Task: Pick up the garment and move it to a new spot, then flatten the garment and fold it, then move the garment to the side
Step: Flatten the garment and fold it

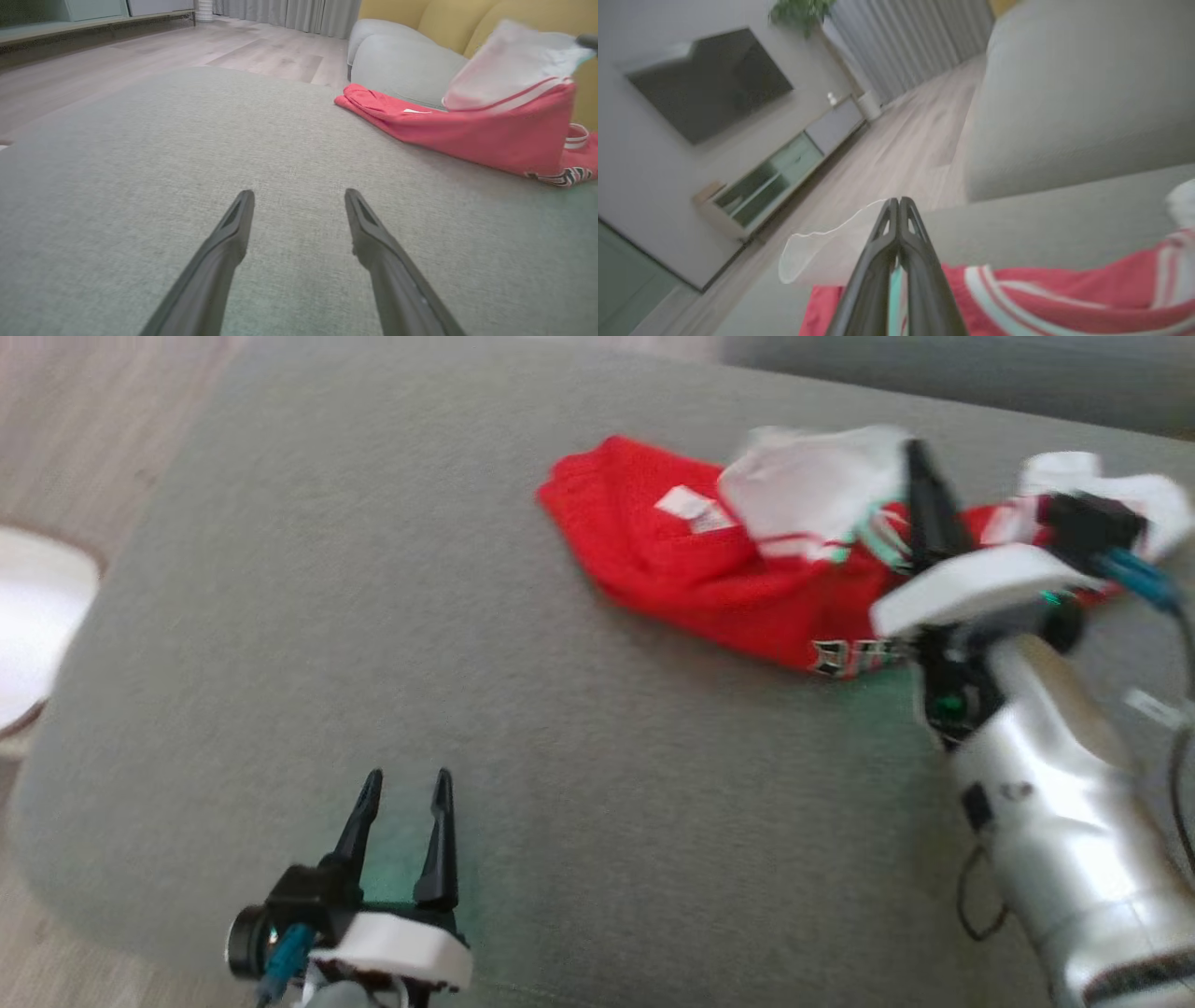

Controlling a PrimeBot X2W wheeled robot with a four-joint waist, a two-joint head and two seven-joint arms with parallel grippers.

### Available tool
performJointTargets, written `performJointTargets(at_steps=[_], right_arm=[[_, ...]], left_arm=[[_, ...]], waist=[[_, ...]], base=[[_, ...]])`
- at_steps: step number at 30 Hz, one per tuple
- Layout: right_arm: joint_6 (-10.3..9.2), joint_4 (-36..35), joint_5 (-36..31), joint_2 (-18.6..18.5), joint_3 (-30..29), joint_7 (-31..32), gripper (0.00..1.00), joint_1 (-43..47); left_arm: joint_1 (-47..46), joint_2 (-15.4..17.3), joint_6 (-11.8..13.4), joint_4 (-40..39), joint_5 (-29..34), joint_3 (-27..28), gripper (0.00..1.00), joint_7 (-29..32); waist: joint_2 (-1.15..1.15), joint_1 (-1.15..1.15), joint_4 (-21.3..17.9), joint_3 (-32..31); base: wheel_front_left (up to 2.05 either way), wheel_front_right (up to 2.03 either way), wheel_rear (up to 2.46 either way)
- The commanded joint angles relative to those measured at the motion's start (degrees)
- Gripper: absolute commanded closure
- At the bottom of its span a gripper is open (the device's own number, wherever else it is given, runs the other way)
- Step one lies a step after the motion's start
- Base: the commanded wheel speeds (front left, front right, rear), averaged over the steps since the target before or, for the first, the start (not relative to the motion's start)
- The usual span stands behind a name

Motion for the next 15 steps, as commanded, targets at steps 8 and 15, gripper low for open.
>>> performJointTargets(at_steps=[8,15], right_arm=[[-0.04,-11.4,-10.1,1.0,-19.7,-0.7,1.0,17.5],[-0.04,-15.4,-15.8,3.3,-25.9,-0.7,0.0,27.3]], left_arm=[[0.0,0.3,-1.1,-1.4,1.7,4.8,0.0,-0.5],[-0.2,0.3,-1.4,-0.9,2.0,5.6,0.0,-0.5]], waist=[[0.0,0.0,-15.3,-5.1],[0.0,0.0,-22.0,-5.2]], base=[[0.0,0.0,0.0],[0.0,0.0,0.0]])
